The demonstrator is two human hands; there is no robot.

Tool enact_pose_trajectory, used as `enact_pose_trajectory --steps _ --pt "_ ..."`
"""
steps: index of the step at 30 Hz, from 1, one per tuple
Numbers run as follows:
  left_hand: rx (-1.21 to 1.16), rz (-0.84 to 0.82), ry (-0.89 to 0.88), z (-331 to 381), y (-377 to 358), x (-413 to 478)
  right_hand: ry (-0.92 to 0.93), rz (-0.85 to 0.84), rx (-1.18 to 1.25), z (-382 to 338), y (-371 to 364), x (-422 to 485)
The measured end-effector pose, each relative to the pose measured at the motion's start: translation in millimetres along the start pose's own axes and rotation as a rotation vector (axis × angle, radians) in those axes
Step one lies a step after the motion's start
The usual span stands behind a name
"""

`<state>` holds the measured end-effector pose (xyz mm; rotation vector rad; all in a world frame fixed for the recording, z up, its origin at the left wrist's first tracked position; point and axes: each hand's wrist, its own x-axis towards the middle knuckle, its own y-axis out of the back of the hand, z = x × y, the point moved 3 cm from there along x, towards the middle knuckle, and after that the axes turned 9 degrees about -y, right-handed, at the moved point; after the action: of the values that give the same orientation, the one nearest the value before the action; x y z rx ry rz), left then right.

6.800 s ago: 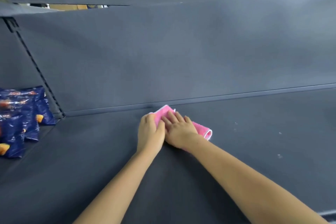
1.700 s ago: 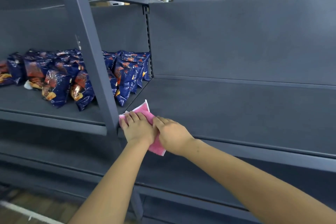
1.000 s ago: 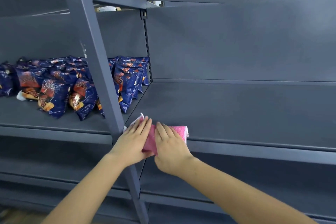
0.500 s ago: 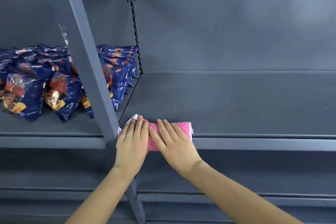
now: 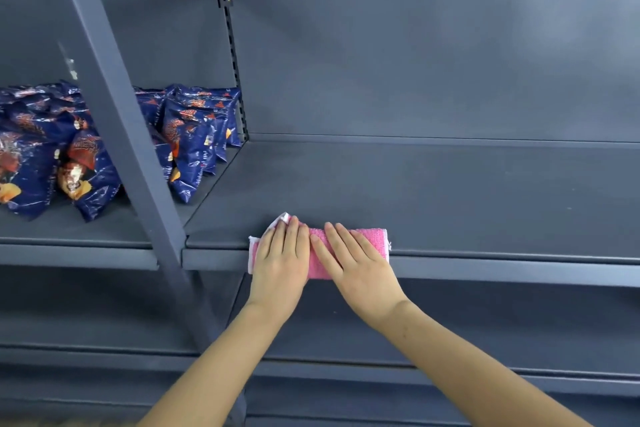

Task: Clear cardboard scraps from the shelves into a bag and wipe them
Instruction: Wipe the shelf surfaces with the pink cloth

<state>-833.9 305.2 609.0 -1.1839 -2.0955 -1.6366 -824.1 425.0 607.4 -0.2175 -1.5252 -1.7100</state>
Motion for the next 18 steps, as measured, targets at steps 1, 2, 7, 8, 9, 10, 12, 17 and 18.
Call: enact_pose_trajectory --steps 1,2,7,8,9,10,12,17,18 --pt "-0.006 0.001 -0.003 11.1 0.2 4.5 -0.004 0.006 0.000 10.2 1.0 -5.7" --pt "-0.010 0.002 -0.001 22.3 0.8 9.4 -0.007 0.010 0.002 21.1 2.0 -11.7" --pt "-0.026 0.009 0.001 94.8 8.9 42.0 0.000 0.057 -0.021 90.2 10.7 -51.1" --pt "-0.027 0.008 0.004 108.7 10.4 48.2 0.003 0.073 -0.024 103.2 12.5 -58.5" --pt "-0.032 0.006 0.005 122.6 12.1 54.5 0.004 0.086 -0.024 116.4 14.2 -66.0" --pt "-0.036 0.003 0.005 136.4 13.7 60.4 0.003 0.092 -0.023 129.6 15.6 -73.3" --pt "-0.047 -0.005 -0.001 162.7 16.0 72.0 0.004 0.107 -0.024 155.1 17.5 -87.6" --pt "-0.107 -0.027 -0.025 213.7 21.6 96.4 -0.035 0.120 -0.035 204.9 19.4 -116.9" --pt "-0.118 -0.023 -0.034 221.9 21.8 100.8 -0.047 0.121 -0.041 213.1 19.3 -121.9"
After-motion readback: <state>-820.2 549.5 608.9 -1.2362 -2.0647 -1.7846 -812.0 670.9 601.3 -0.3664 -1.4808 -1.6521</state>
